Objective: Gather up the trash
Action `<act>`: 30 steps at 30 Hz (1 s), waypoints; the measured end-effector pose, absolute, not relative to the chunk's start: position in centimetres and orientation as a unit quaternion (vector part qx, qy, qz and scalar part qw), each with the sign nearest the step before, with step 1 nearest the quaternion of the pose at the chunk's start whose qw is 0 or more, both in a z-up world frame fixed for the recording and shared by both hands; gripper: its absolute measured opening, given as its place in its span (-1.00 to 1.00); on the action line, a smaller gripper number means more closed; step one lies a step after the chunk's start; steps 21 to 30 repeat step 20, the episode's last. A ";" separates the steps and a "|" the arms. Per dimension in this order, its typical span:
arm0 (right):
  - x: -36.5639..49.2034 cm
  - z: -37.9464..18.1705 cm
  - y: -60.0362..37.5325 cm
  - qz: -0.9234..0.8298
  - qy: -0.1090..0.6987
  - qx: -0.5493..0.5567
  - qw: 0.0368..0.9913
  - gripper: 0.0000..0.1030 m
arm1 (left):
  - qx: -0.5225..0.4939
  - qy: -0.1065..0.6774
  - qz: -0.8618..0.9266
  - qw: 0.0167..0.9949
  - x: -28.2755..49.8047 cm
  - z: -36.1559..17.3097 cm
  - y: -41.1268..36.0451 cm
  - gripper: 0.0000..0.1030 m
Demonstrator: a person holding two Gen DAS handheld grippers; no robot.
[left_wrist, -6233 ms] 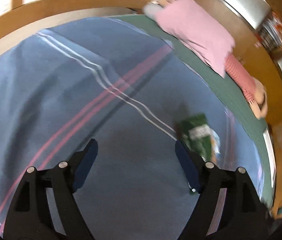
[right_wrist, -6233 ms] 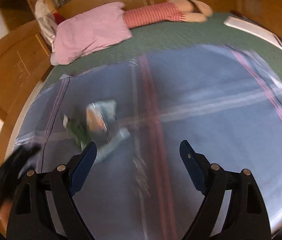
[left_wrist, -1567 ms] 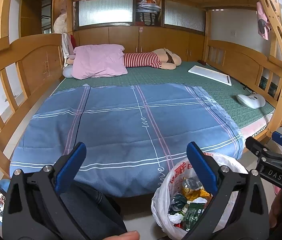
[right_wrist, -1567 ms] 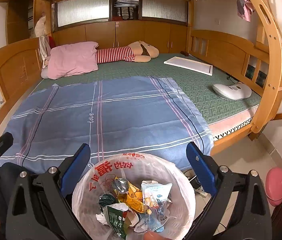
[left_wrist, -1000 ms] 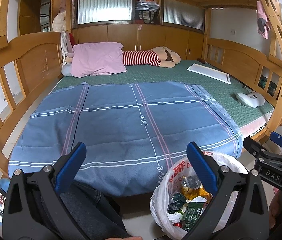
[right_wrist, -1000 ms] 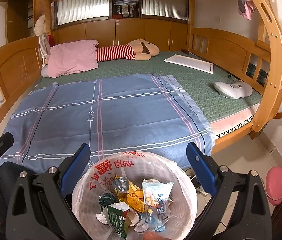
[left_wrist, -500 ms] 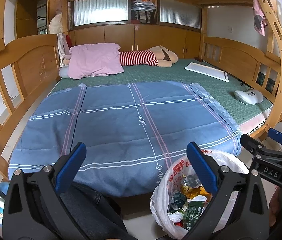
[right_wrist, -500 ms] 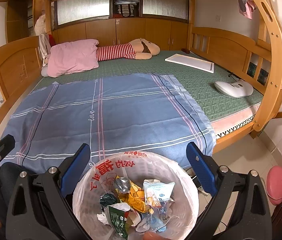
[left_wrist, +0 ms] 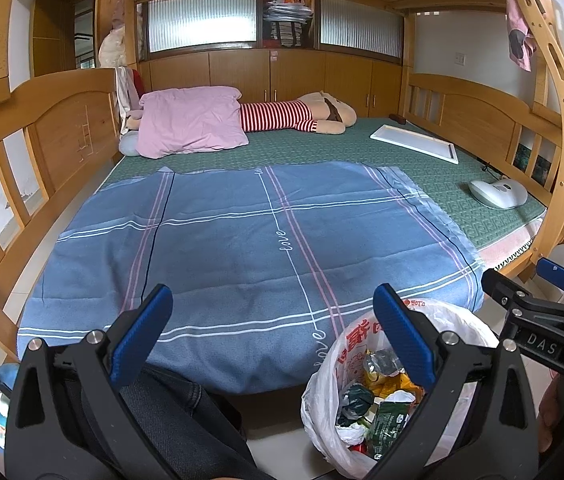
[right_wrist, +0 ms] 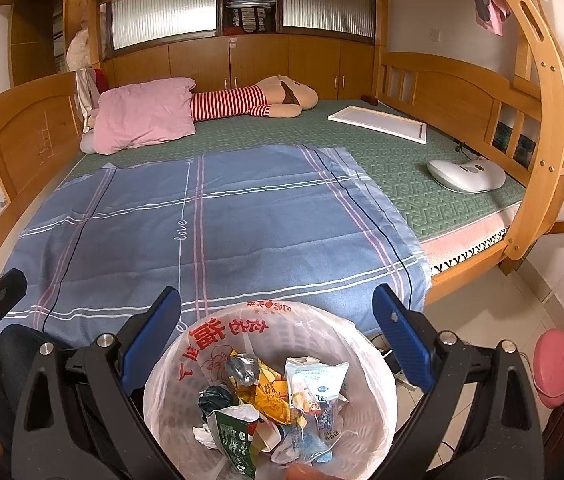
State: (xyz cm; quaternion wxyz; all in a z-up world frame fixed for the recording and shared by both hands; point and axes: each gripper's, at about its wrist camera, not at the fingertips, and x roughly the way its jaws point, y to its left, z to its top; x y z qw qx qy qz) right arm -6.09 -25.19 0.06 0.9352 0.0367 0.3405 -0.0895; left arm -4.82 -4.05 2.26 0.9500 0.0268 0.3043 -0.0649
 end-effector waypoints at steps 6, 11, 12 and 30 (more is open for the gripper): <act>-6.1 -0.2 -25.4 -0.090 0.342 0.038 0.935 0.84 | 0.026 0.305 -0.065 0.950 -4.8 2.2 -4.0 0.94; -6.1 -0.4 -25.4 -0.091 0.343 0.039 0.934 0.84 | 0.026 0.305 -0.065 0.950 -4.8 2.2 -4.0 0.94; -6.1 -0.4 -25.4 -0.091 0.343 0.039 0.934 0.84 | 0.026 0.306 -0.064 0.950 -4.8 2.1 -4.0 0.94; -6.0 -1.0 -25.3 -0.094 0.347 0.040 0.932 0.84 | 0.017 0.314 -0.058 0.947 -4.3 1.2 -3.9 0.94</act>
